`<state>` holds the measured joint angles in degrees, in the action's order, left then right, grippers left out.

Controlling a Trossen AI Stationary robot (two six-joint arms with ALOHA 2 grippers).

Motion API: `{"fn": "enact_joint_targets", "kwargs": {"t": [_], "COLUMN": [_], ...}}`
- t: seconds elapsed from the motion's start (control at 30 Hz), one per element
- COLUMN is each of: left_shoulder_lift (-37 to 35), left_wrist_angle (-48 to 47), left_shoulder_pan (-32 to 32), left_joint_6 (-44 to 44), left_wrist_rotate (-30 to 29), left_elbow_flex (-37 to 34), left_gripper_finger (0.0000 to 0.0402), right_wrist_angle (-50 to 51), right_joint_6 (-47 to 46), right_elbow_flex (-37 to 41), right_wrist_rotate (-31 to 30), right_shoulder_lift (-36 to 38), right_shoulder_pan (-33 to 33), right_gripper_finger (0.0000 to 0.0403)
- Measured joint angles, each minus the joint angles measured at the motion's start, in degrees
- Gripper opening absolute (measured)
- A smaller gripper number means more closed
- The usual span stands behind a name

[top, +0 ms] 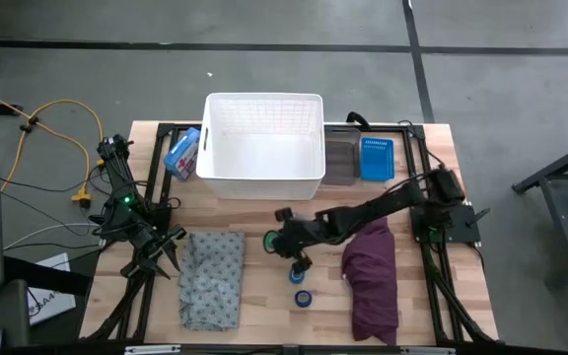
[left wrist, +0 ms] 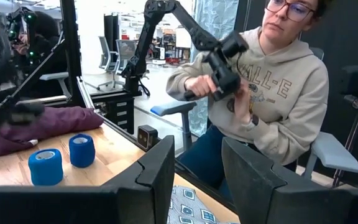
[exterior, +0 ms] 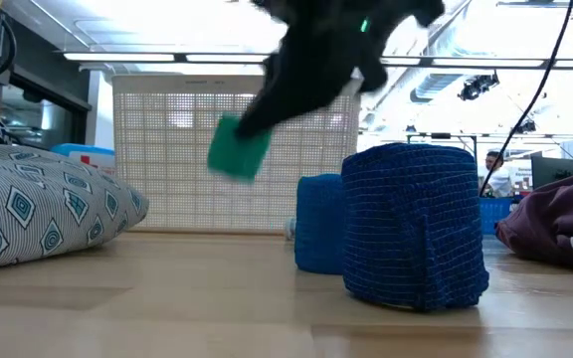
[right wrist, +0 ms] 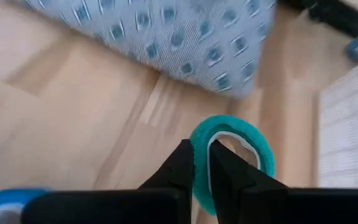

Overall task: Pick & Place Medicine items
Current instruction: Put the green bandage into the black bin

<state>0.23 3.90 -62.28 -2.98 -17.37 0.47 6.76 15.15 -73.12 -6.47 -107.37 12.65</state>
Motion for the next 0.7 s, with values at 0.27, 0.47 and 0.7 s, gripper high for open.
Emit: {"fn": "enact_joint_targets", "kwargs": {"t": [0.27,0.47,0.7], "left_shoulder_lift": [0.0,0.0,0.0], "left_wrist_angle": [0.4,0.6,0.9], "left_shoulder_pan": [0.0,0.0,0.0], "left_joint_6": [0.0,0.0,0.0], "left_wrist_rotate": [-0.3,-0.4,-0.5], "left_elbow_flex": [0.0,0.0,0.0], "left_gripper_finger": [0.0127,0.0127,0.0127], "right_wrist_angle": [4.6,9.7,29.2], "right_joint_6": [-1.9,-10.6,-29.1], "right_elbow_flex": [-0.2,-0.2,-0.2], "right_wrist_rotate": [-7.5,-8.7,-10.0], "right_shoulder_lift": [7.1,8.5,13.5], "right_shoulder_pan": [3.2,5.2,3.5], "right_gripper_finger": [0.0024,0.0024,0.0024]}}
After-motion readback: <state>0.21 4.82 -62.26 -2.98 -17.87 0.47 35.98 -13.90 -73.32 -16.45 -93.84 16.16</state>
